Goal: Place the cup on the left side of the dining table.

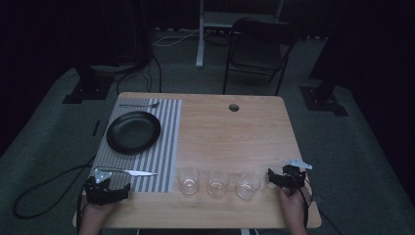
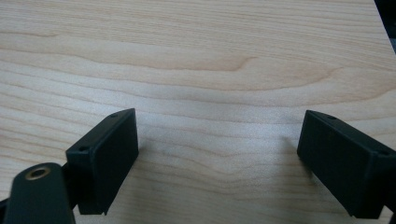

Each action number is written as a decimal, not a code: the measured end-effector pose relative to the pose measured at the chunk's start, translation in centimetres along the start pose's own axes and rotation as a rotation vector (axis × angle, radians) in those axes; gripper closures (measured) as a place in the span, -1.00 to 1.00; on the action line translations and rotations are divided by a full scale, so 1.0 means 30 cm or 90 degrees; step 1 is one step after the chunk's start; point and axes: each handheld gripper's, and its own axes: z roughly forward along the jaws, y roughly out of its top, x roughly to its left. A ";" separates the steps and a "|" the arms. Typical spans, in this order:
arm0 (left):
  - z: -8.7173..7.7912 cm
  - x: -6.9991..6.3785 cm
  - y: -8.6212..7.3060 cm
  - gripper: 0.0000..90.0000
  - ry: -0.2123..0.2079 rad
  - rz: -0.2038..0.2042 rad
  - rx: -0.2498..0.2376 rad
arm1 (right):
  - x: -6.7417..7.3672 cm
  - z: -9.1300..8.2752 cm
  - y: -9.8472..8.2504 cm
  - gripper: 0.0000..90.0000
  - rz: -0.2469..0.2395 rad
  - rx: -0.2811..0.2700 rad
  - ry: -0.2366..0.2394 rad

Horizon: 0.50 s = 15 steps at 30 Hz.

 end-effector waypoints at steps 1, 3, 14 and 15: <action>0.000 -0.002 0.000 -0.97 -0.004 0.001 0.001 | 0.000 0.000 0.000 -0.73 0.000 0.000 0.000; -0.003 -0.006 0.001 -0.97 -0.009 0.004 -0.002 | 0.000 0.000 0.000 -0.73 0.000 0.000 0.000; -0.014 -0.046 0.007 -0.97 -0.038 0.032 -0.007 | 0.000 0.000 0.000 -0.73 0.000 0.000 0.000; -0.014 -0.050 0.007 -0.97 -0.043 0.036 -0.006 | 0.000 0.000 0.000 -0.73 0.000 0.000 0.000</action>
